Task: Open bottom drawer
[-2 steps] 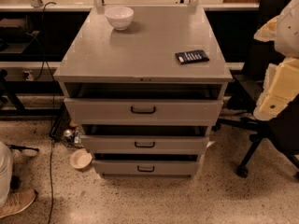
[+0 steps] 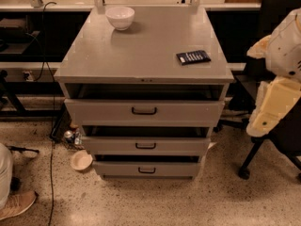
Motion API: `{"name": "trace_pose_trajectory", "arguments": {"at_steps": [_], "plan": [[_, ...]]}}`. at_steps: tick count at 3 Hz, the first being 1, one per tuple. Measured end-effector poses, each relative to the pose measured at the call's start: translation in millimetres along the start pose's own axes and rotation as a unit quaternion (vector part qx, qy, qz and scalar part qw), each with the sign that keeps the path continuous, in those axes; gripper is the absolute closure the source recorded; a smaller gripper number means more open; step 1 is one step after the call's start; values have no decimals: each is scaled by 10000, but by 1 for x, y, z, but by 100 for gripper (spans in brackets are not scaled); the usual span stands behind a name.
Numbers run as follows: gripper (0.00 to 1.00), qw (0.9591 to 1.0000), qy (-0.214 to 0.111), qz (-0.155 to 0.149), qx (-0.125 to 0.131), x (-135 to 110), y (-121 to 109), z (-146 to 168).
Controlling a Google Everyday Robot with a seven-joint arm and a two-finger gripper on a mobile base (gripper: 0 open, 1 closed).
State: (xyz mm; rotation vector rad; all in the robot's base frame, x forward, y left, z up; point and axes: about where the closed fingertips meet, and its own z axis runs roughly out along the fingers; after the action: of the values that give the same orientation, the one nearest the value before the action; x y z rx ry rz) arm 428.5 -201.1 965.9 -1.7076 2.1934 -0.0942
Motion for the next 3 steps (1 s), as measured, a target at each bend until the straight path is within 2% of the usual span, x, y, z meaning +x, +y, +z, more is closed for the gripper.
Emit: {"name": "trace_pose_trajectory", "arguments": {"at_steps": [1,2,3], "plan": [[0,9987,-323,-1,-385,2,22,51],[0,9932,-884,39,-760,1,43,123],[0,9818,-1556,120,-1079,-3,54,198]]}}
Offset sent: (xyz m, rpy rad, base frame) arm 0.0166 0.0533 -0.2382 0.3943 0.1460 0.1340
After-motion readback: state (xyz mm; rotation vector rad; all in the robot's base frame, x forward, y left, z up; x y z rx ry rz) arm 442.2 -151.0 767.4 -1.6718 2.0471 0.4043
